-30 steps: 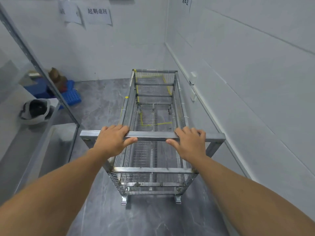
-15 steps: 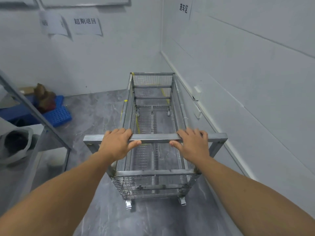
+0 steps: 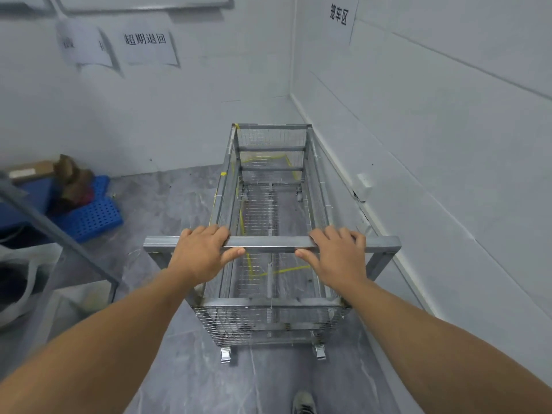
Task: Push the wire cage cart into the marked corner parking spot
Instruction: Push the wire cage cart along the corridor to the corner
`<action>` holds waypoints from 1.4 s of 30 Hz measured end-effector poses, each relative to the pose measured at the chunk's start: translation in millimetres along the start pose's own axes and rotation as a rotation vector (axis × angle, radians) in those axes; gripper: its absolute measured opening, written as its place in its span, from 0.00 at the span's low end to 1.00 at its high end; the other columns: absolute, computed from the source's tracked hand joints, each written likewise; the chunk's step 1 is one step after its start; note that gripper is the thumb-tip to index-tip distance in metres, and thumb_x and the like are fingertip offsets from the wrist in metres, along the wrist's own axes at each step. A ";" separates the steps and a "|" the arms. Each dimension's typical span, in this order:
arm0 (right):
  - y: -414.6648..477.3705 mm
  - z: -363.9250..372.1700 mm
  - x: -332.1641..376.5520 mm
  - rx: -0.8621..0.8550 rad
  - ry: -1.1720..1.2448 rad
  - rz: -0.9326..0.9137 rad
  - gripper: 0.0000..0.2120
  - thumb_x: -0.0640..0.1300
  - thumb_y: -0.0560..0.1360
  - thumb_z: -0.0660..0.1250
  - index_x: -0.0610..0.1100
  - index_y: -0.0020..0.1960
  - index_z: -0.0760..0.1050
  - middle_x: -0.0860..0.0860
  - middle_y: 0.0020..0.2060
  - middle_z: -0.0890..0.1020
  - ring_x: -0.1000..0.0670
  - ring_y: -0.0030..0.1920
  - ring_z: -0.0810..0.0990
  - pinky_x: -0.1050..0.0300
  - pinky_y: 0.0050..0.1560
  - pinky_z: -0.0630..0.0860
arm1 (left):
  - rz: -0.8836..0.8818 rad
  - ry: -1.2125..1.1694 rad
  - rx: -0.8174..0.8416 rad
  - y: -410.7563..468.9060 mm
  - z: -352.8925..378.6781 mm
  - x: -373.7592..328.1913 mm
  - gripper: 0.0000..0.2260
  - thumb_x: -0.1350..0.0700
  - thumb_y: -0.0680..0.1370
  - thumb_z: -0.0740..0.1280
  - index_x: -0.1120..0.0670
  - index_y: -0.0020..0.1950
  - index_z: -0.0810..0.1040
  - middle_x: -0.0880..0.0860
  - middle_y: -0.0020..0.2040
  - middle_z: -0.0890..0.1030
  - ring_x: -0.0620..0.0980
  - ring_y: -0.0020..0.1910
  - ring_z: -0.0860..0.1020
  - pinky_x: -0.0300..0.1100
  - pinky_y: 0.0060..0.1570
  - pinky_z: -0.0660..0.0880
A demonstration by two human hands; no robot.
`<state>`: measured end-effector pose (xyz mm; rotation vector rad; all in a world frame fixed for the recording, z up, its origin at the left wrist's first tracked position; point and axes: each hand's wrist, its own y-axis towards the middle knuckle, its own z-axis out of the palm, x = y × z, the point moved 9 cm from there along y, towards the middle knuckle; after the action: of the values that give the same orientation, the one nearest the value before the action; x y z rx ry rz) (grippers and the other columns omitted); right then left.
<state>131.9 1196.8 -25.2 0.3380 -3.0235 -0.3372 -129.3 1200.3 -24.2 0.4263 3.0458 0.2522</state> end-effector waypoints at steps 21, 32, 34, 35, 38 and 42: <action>179.0 34.5 -78.9 0.061 0.021 -0.060 0.28 0.72 0.73 0.46 0.54 0.56 0.72 0.53 0.50 0.77 0.47 0.53 0.72 0.46 0.59 0.59 | -0.042 0.026 0.015 179.6 30.9 12.7 0.23 0.27 0.73 0.44 0.45 0.42 0.64 0.45 0.38 0.70 0.48 0.38 0.66 0.47 0.42 0.60; 261.7 55.3 -75.2 0.026 0.041 -0.070 0.26 0.71 0.75 0.49 0.54 0.57 0.73 0.53 0.51 0.77 0.47 0.53 0.72 0.47 0.59 0.59 | -0.041 0.053 0.018 252.4 46.3 62.2 0.30 0.26 0.73 0.42 0.48 0.46 0.70 0.47 0.41 0.75 0.50 0.40 0.69 0.49 0.42 0.63; 279.2 60.3 -72.3 0.028 0.050 -0.067 0.26 0.71 0.75 0.49 0.54 0.57 0.73 0.53 0.51 0.77 0.47 0.53 0.72 0.47 0.59 0.59 | -0.044 0.057 0.021 266.1 48.6 73.4 0.30 0.26 0.73 0.42 0.48 0.46 0.70 0.47 0.41 0.75 0.50 0.40 0.68 0.49 0.42 0.62; 288.0 63.2 -70.5 0.036 0.047 -0.066 0.26 0.71 0.75 0.49 0.55 0.58 0.72 0.53 0.51 0.77 0.47 0.53 0.72 0.47 0.59 0.59 | -0.046 0.057 0.023 273.0 49.8 78.6 0.29 0.26 0.73 0.43 0.48 0.46 0.70 0.47 0.40 0.74 0.49 0.41 0.68 0.49 0.43 0.62; 314.2 70.4 -66.1 0.057 0.031 -0.062 0.27 0.72 0.75 0.49 0.55 0.59 0.72 0.54 0.51 0.77 0.48 0.54 0.71 0.46 0.60 0.59 | -0.056 0.061 0.027 294.4 53.0 94.5 0.28 0.27 0.74 0.43 0.47 0.46 0.69 0.45 0.40 0.71 0.48 0.41 0.67 0.49 0.44 0.61; 348.1 77.5 -60.3 0.060 0.026 -0.054 0.26 0.72 0.75 0.49 0.55 0.59 0.71 0.54 0.51 0.76 0.48 0.54 0.71 0.46 0.61 0.59 | -0.068 0.059 0.037 321.6 57.7 116.9 0.28 0.27 0.73 0.42 0.47 0.45 0.68 0.45 0.41 0.70 0.48 0.41 0.66 0.49 0.45 0.61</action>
<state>109.7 1557.8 -25.2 0.4260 -3.0080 -0.2438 -151.0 1546.6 -30.6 0.3227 3.1201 0.2089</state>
